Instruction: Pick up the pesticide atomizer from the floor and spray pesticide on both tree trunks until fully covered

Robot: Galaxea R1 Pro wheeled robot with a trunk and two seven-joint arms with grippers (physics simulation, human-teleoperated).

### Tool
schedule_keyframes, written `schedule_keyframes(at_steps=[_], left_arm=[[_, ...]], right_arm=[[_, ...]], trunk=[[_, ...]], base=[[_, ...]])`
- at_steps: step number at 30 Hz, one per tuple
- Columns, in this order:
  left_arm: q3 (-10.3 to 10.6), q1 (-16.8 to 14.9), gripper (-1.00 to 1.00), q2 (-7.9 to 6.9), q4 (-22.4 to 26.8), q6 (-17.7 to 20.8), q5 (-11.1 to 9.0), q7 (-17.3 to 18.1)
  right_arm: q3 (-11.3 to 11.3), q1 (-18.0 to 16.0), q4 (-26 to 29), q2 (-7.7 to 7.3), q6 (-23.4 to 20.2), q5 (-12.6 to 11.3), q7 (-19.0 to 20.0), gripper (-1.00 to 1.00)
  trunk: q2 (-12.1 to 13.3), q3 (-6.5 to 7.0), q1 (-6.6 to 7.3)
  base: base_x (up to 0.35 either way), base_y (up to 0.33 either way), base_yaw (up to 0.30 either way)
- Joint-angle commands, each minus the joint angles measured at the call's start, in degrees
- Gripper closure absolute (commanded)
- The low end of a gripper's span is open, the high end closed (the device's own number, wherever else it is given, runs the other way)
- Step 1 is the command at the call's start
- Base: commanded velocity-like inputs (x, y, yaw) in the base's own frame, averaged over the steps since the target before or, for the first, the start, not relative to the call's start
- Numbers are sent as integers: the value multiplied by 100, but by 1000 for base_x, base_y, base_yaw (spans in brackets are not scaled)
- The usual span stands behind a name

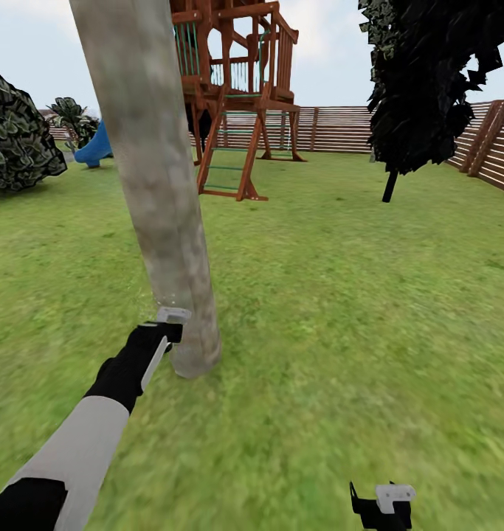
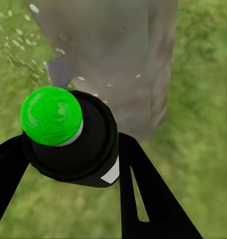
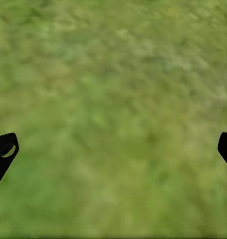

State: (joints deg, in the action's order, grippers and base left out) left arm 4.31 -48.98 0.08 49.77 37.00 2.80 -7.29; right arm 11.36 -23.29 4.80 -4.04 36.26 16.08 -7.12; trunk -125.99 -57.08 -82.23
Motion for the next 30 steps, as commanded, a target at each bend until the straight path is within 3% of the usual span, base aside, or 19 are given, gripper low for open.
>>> schedule_keyframes(at_steps=[1, 3, 5, 9, 19, 30], left_arm=[[5, -3, 100, 0, 108, 54, 1, 0], [7, 16, 100, -42, 377, 444, -27, 0], [21, 67, 100, -62, 440, 501, -22, 0], [48, 98, 100, -47, 463, 497, -10, 0], [70, 99, 100, -26, 455, 525, 19, -18], [53, 99, 100, -43, 446, 537, 28, -22]], right_arm=[[-1, 0, 2, 0, 2, 0, 0, -100], [6, 0, 3, 0, 4, -1, 0, -100], [6, 0, 3, 0, 4, -7, -4, -100], [1, 0, 3, 0, 3, -5, 0, -100], [4, 0, 3, 0, -2, 0, -3, -100], [-2, 0, 3, 0, -3, -2, 0, -100]], trunk=[[0, 0, 0], [0, 0, 0], [0, 0, 0], [0, 0, 0], [0, 0, 0], [0, 0, 0]], base=[[-10, 0, 0], [-3, 0, 23], [-1, 0, 178], [0, -91, 224], [4, -265, 9], [171, -237, 38]])
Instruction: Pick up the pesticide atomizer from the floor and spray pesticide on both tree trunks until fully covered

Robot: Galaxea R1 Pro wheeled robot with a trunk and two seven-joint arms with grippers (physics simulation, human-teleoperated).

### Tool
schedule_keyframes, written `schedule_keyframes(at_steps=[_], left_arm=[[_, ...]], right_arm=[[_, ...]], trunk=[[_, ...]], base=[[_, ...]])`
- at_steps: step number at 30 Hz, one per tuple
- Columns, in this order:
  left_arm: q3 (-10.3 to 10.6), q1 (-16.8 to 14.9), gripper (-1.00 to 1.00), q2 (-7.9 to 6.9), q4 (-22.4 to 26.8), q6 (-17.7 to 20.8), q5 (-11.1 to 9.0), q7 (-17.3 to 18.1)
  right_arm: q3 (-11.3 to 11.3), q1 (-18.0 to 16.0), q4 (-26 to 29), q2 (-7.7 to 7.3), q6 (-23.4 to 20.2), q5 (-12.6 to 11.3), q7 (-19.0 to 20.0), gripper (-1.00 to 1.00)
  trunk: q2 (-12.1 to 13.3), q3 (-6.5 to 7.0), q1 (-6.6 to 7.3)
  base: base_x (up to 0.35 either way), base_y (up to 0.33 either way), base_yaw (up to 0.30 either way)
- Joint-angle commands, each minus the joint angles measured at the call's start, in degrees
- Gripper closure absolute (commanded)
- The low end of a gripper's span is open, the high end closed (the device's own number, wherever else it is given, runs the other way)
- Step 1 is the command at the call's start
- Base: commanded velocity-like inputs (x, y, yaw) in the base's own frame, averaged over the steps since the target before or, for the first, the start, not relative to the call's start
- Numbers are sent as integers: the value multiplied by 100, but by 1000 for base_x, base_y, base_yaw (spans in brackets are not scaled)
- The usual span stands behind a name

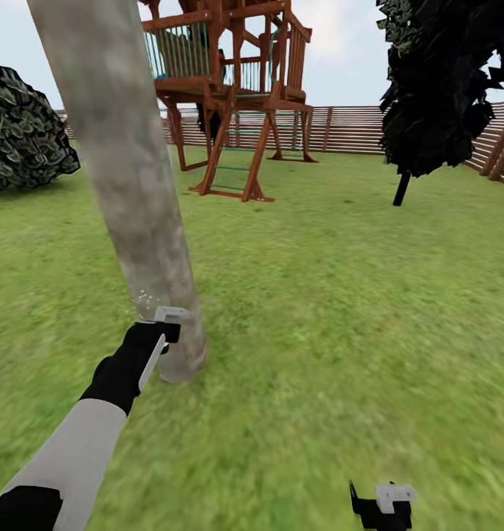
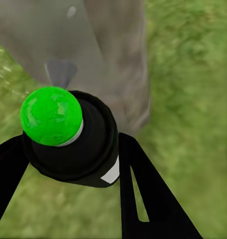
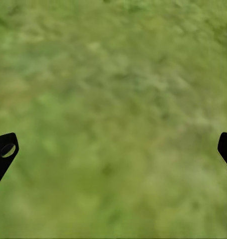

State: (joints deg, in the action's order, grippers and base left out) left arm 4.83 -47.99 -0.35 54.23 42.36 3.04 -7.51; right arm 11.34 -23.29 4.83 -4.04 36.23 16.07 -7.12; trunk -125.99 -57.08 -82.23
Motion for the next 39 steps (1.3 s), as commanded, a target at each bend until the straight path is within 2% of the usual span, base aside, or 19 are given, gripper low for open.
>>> schedule_keyframes(at_steps=[1, 7, 9, 12, 17, 20, 23, 26, 27, 29, 30, 32, 35, 36, 39], left_arm=[[-2, 4, 100, -2, 0, 0, 5, -2], [-82, 28, 100, -224, -79, -6, 3, -12], [-81, 190, 100, -232, -86, -35, 5, -45], [-75, 258, 100, -230, -93, -42, -2, -60], [-52, 272, 100, -86, -208, -39, -51, -73], [-155, 397, 100, -261, -276, -55, -7, -68], [-258, 566, 100, -632, -303, -63, -13, -52], [-235, 626, 100, -545, -372, -79, -53, -35], [-234, 629, 100, -463, -396, -83, -60, -20], [-232, 629, 100, -173, -412, -134, -58, -2], [-227, 627, 100, -146, -395, -154, -58, 1], [-253, 608, 100, -194, -344, -158, -47, 9], [-269, 624, 100, -638, -393, -175, -39, 9], [-262, 655, 100, -714, -410, -223, -47, 4], [-243, 739, 100, -699, -420, -588, -64, -24]], right_arm=[[1, 0, 0, 0, -1, 1, -1, -100], [0, 0, 0, 0, -2, 1, 0, -100], [0, 0, 0, 0, -2, 0, 0, -100], [0, 0, 0, 0, -2, 1, 0, -100], [0, 0, 0, 0, -2, 2, 0, -100], [0, 0, 0, 0, -2, 1, 0, -100], [0, 0, 0, 0, -2, 1, 0, -100], [0, 0, 0, 0, -2, 2, 0, -100], [0, 0, 0, 0, -2, 2, 0, -100], [0, 0, 0, 0, -2, 2, 0, -100], [0, 0, -1, 0, -2, 2, 0, -100], [0, 0, 0, 0, -2, 2, 0, -100], [0, 0, 0, 0, -2, 2, 5, -100], [0, 0, 0, 0, -2, 2, 6, -100], [0, 0, -4, 6, -2, 2, 8, -100]], trunk=[[0, 0, 0], [0, 0, 0], [0, 0, 0], [0, 0, 0], [0, 0, 0], [0, 0, 0], [0, 0, 0], [0, 0, 0], [0, 0, 0], [0, 0, 0], [0, 0, 0], [0, 0, 0], [0, 0, 0], [0, 0, 0], [0, 0, 0]], base=[[133, -244, 261], [27, -267, 276], [1, -272, 278], [6, -272, 197], [171, -231, 12], [78, -53, 0], [8, -5, 0], [0, 0, 0], [0, 0, 0], [0, 0, 0], [0, 0, 0], [0, 0, 0], [0, 0, 0], [0, 0, 0], [2, 0, 140]])
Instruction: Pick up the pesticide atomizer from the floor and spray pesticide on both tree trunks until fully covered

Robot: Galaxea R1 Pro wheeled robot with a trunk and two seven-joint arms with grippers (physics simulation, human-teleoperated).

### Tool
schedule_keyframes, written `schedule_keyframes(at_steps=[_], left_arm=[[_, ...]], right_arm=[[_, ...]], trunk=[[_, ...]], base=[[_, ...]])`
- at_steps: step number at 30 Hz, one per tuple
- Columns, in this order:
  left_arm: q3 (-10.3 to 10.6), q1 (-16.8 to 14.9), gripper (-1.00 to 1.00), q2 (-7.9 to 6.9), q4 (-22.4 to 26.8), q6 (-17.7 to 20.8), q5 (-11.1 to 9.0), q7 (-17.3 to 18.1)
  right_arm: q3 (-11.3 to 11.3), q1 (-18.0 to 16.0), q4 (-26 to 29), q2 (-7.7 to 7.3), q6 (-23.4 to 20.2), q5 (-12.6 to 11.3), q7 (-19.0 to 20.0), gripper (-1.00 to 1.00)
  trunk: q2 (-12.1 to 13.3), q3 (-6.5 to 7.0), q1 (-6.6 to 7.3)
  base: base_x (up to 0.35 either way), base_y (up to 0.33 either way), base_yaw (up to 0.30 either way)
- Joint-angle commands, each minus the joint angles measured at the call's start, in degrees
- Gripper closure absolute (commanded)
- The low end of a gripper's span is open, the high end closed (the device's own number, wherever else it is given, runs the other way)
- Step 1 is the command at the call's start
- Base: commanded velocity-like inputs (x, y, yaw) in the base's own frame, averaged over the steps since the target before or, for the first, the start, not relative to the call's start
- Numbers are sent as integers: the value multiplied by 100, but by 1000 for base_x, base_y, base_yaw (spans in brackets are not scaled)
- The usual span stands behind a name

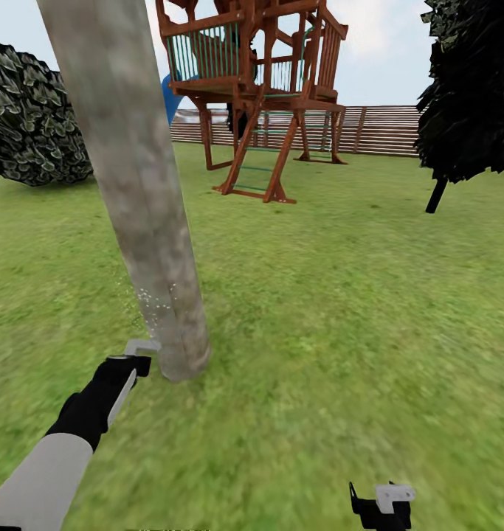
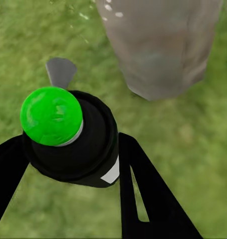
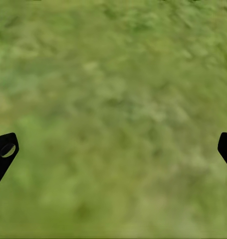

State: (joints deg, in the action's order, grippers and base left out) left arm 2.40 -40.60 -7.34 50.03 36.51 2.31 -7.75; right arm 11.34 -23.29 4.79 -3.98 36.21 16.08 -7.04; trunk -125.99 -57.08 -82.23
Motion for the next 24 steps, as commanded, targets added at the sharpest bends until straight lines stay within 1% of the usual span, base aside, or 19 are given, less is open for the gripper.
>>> schedule_keyframes(at_steps=[1, 3, 4, 7, 8, 9, 10, 14, 17, 19, 22, 24], left_arm=[[3, 4, 100, 8, -1, -95, 7, -8], [5, 13, 100, 50, -75, -185, 6, -9], [5, 16, 100, 65, -204, -202, 6, -17], [-9, 18, 100, 79, -334, -252, -15, -14], [-13, 68, 100, 78, -448, -530, -114, -23], [-18, 111, 100, 72, -505, -768, -171, -27], [-19, 121, 100, 71, -517, -826, -187, -17], [-3, 137, 100, 109, -537, -888, -204, 1], [-11, 144, 100, 111, -586, -888, -197, -21], [-30, 149, 100, 91, -898, -891, -178, -53], [-43, 149, 100, 55, -1187, -900, -177, -58], [-48, 149, 100, 57, -1273, -911, -185, -52]], right_arm=[[0, 0, -2, 1, 0, 0, 0, -100], [0, 0, -4, 2, 0, 0, -3, -100], [0, 0, -5, 2, 0, 0, -2, -100], [2, 0, 5, -4, 0, 0, -7, -100], [7, 0, 11, -54, 0, -3, -11, -100], [6, 0, 15, -99, 0, -5, -15, -100], [4, 0, 16, -109, 0, -7, -16, -100], [0, 0, 10, -120, 0, 0, -17, -100], [0, 0, 5, -113, 0, -5, -17, -100], [0, 0, 4, -112, 0, -8, -17, -100], [0, 0, 4, -112, 0, -8, -17, -100], [0, 0, 4, -112, 0, -6, -17, -100]], trunk=[[0, 0, 0], [0, 0, 0], [0, 0, 0], [0, 0, 0], [0, 0, 0], [0, 0, 0], [0, 0, 0], [0, 0, 0], [0, 0, 0], [0, 0, 0], [0, 0, 0], [0, 0, 0]], base=[[68, -19, 254], [181, -115, 259], [222, -150, 110], [196, -188, 31], [45, -259, 3], [15, -269, 1], [8, -272, 1], [2, -273, 0], [0, -274, 0], [0, -274, 38], [0, -274, 225], [0, -274, 272]])
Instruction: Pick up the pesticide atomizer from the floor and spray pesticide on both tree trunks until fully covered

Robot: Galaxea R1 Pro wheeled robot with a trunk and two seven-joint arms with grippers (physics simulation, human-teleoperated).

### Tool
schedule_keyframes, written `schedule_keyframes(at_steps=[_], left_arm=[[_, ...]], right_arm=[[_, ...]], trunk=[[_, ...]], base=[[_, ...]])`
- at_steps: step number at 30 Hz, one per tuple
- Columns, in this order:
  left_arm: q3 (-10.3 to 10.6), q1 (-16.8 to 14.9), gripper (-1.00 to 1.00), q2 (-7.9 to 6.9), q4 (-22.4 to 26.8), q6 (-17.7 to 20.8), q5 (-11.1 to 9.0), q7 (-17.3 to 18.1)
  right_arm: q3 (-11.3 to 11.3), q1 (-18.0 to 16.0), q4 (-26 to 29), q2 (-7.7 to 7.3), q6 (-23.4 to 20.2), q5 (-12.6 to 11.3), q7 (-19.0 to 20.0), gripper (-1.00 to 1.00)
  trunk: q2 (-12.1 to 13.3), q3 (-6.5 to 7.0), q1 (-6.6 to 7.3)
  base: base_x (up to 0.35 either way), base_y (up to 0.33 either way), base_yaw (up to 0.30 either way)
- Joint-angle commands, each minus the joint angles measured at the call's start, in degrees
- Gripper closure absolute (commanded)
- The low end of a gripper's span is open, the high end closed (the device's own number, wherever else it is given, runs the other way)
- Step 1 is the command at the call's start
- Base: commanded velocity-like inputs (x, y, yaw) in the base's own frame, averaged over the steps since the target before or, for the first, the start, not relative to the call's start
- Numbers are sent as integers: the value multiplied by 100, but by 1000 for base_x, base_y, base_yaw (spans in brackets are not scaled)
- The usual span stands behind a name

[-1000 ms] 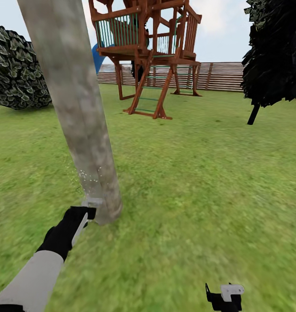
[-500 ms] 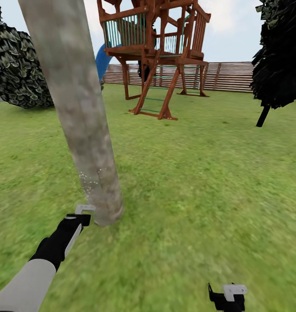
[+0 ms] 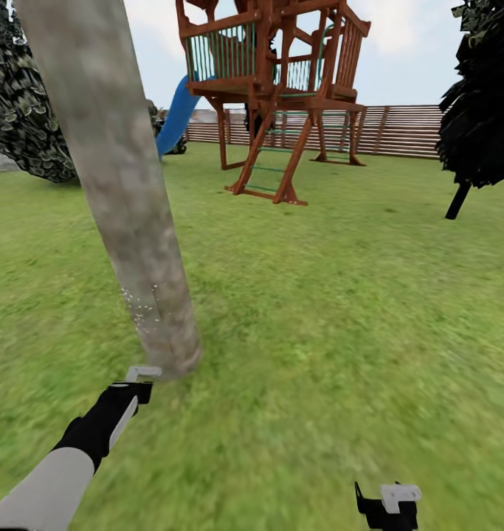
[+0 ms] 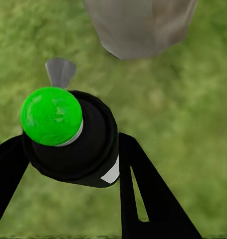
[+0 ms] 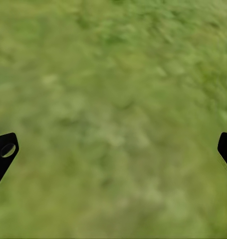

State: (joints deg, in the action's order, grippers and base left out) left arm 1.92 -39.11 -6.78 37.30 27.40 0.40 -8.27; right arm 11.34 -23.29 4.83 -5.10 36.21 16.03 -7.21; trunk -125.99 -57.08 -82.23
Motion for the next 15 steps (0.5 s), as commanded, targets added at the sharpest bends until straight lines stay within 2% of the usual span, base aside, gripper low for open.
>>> schedule_keyframes(at_steps=[1, 5, 8, 15], left_arm=[[-26, -1, 100, 0, -8, -29, -13, -4], [-81, -1, 100, 16, -12, -75, -29, -16], [-85, -1, 100, 33, -12, -77, -24, -17], [-108, -1, 100, 23, -12, -82, -14, -34]], right_arm=[[0, 0, 0, 0, 0, -2, 0, -100], [0, 0, 0, 0, 0, -2, 0, -100], [0, 0, 0, 7, 0, 2, 6, -100], [0, 0, -9, 0, 9, 6, 9, -100]], trunk=[[0, 0, 0], [0, 0, 0], [0, 0, 0], [0, 0, 0]], base=[[0, -274, 277], [5, -274, 278], [139, -244, 273], [232, -192, 34]])
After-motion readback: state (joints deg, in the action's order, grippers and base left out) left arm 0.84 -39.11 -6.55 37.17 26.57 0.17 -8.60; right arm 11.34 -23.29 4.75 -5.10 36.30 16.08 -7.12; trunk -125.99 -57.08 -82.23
